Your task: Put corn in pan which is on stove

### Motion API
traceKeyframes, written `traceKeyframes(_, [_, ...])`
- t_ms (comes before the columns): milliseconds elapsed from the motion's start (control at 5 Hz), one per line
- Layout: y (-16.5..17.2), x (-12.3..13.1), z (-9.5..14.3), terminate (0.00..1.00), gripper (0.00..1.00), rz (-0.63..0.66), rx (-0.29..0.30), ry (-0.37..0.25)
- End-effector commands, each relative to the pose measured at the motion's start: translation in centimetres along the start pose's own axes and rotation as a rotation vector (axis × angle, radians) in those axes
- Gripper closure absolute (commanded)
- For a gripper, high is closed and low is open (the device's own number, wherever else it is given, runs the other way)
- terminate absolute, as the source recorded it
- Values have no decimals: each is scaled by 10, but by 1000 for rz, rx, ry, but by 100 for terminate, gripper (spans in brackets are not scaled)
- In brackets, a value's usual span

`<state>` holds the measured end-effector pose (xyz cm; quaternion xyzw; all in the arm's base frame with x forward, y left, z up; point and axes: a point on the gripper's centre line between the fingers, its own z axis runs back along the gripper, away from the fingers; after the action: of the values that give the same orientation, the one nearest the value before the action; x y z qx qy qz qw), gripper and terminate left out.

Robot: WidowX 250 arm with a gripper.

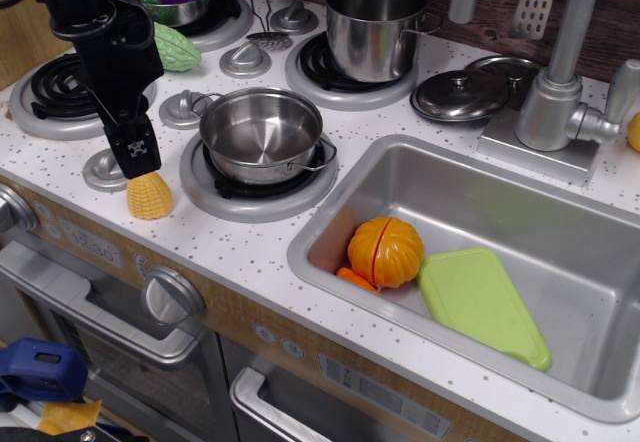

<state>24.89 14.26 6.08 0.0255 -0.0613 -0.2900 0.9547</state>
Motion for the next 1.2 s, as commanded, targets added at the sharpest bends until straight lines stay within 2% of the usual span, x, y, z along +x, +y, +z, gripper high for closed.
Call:
traceKeyframes(0, [0,0,0,0,0,0,0,0])
traceKeyframes(600, [5,-3,-29,0,0,-3,-23,-69])
traceKeyframes(1000, [2,-5,-39,0,0,9,-15,-97])
